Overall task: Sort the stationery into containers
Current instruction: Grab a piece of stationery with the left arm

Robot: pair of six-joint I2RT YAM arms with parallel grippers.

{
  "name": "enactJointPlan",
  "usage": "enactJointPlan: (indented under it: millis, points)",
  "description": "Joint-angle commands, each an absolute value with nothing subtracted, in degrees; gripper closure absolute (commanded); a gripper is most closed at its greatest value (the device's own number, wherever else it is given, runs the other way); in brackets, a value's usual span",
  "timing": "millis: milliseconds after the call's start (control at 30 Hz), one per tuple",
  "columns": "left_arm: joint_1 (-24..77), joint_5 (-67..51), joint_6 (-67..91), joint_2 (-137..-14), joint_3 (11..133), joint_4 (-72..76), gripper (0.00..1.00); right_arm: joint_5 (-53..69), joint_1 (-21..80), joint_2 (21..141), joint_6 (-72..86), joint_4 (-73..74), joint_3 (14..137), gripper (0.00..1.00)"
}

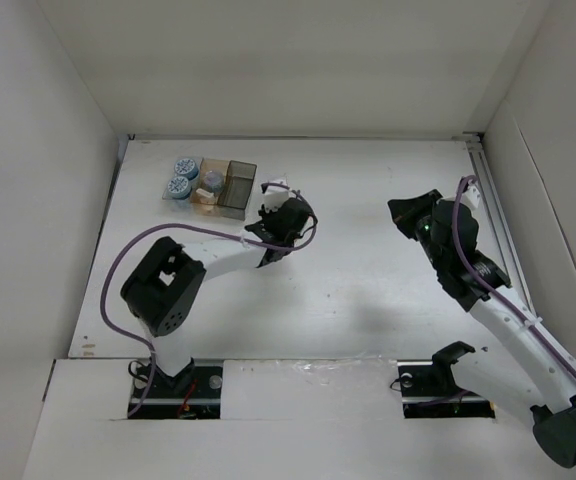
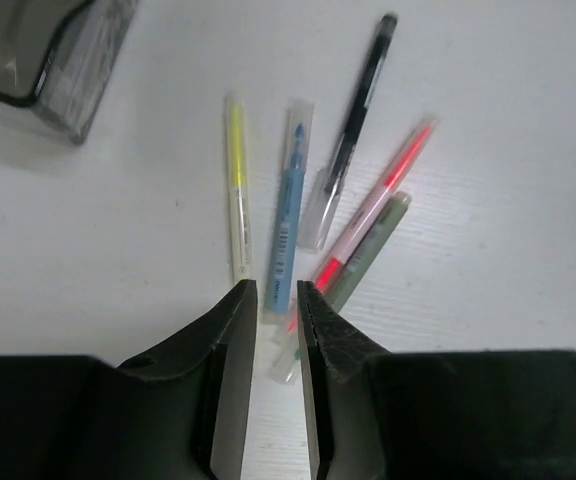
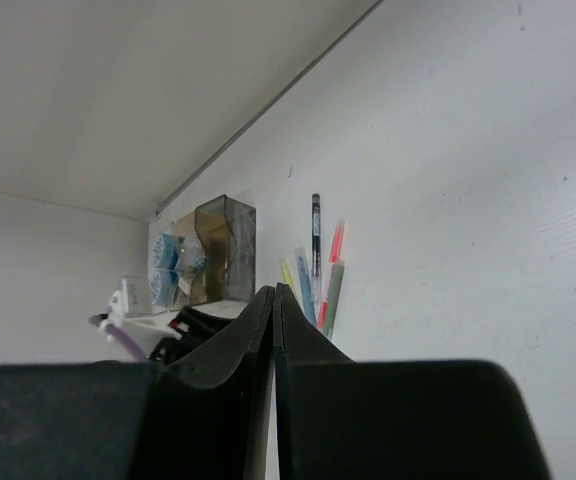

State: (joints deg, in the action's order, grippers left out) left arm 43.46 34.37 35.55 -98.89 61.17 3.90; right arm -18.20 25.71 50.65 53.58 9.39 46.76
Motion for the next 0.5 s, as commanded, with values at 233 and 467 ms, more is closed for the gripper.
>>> enactJointPlan:
  millis: [233,467]
  points:
    - [42.80,36.91,41.84,-103.27,64.96,-3.00,0.81,-18.54,26.46,49.92,53.17,6.94,48.43,0.75]
    - [40.17,34.89,42.36,-104.06,64.95,-2.29,0.77,-18.54,26.46,49.40,53.17,6.94,48.43,0.65]
